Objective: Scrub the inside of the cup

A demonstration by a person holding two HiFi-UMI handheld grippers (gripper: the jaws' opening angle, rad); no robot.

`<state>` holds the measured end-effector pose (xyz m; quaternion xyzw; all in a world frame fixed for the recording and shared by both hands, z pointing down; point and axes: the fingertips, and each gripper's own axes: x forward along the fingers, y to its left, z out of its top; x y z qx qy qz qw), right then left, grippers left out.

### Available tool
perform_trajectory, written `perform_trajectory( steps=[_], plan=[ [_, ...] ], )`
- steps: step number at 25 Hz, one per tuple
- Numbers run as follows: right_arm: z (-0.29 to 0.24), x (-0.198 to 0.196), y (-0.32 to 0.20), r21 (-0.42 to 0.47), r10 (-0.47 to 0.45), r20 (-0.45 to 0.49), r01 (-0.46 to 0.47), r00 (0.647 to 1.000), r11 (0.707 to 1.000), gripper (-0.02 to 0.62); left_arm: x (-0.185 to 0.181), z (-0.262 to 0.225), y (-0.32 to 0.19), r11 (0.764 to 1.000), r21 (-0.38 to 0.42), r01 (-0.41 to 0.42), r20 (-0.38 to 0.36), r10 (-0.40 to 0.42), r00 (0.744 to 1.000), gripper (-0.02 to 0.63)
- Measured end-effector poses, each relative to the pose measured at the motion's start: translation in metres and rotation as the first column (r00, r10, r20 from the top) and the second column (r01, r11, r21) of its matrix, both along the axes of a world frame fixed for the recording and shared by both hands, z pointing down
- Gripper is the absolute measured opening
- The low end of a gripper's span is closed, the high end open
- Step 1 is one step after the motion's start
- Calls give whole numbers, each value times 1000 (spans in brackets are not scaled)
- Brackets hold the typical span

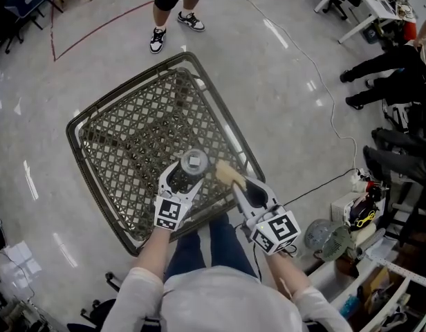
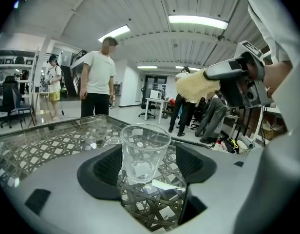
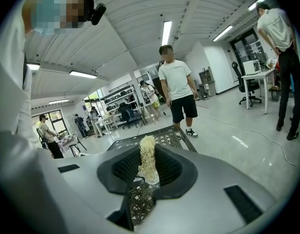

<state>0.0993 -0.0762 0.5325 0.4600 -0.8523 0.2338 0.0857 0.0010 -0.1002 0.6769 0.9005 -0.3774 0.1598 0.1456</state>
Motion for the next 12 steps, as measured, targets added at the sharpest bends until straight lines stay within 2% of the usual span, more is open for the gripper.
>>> perform_trajectory(
  steps=[12],
  plan=[
    [14,4,-9,-15,-25,-16,25,1000,1000,92,8,20,-20,995,52,89,17,-90,996,347]
  ],
)
